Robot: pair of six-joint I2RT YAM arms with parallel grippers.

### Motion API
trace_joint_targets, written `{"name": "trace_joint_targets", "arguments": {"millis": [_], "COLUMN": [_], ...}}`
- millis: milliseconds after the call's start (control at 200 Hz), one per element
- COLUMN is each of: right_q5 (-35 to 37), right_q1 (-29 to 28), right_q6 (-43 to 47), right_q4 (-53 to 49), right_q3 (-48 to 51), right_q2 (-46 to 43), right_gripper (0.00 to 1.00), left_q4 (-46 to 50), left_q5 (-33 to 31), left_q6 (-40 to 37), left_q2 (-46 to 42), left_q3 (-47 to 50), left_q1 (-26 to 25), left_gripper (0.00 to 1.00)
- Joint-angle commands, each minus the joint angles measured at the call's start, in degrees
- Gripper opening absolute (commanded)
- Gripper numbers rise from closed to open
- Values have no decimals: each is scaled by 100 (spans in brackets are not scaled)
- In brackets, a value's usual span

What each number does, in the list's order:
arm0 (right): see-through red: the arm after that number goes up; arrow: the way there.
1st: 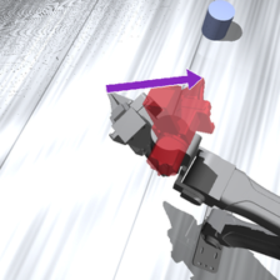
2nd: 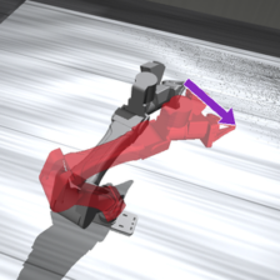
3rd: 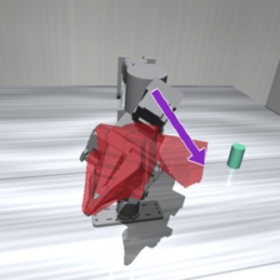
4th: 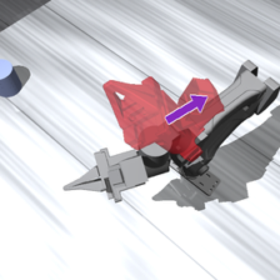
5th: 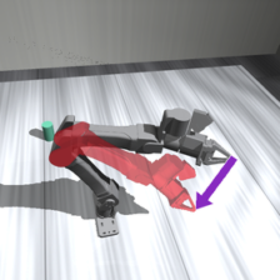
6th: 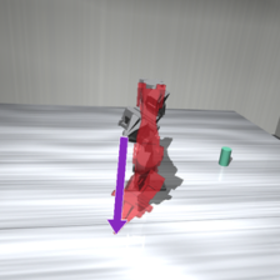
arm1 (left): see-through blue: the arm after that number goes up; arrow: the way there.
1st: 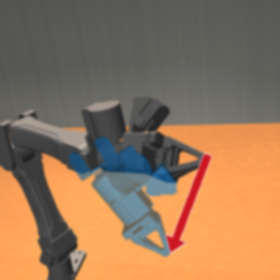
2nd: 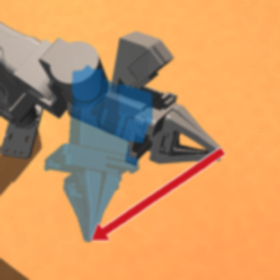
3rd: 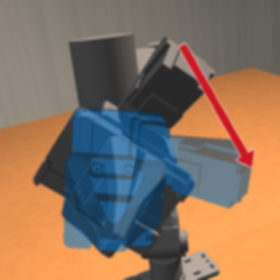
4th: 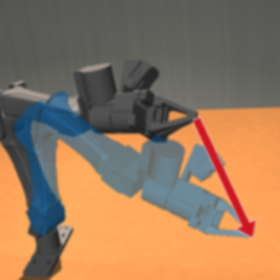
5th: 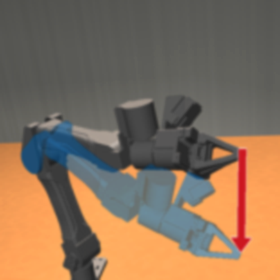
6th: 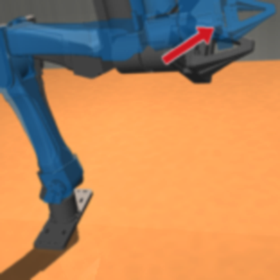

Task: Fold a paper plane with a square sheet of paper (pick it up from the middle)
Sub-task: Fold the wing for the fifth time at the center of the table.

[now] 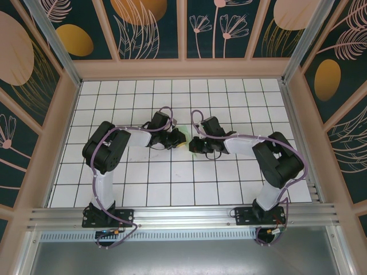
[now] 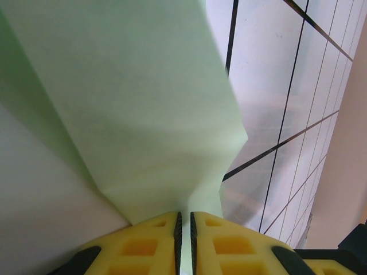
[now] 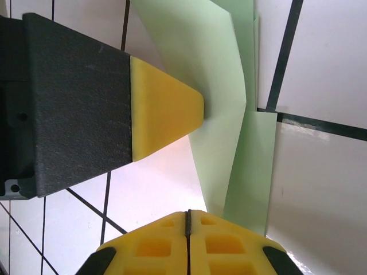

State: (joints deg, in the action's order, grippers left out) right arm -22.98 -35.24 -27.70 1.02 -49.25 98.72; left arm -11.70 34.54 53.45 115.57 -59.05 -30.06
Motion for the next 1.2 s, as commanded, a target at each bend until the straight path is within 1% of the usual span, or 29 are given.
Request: {"name": "trace_joint_targets", "arguments": {"millis": [0, 270, 490, 846, 1081, 1191], "right_q5": [-84, 142, 134, 549, 155, 49], "right_q1": [-26, -62, -60, -61, -168, -252], "right_q6": [42, 119, 247, 270, 366, 389], "right_q4": [-43, -345, -580, -884, -763, -794], "right_q3": [-206, -353, -400, -473, -462, -460], "right_q2": [86, 325, 430, 585, 95, 81], "right_gripper": [7, 6, 6, 6, 7, 7], "left_q4": [186, 254, 274, 401, 474, 476], "left_q5": [-869, -894, -910, -1004, -1034, -1034], "left_q6": [-144, -158, -147, -155, -172, -171], "left_q2": [497, 502, 527, 550, 581, 607], "left_q3": [25, 7, -28, -71, -116, -141], "left_q1": [18, 18, 18, 18, 23, 18], "left_gripper": [17, 17, 18, 18, 18, 18]}}
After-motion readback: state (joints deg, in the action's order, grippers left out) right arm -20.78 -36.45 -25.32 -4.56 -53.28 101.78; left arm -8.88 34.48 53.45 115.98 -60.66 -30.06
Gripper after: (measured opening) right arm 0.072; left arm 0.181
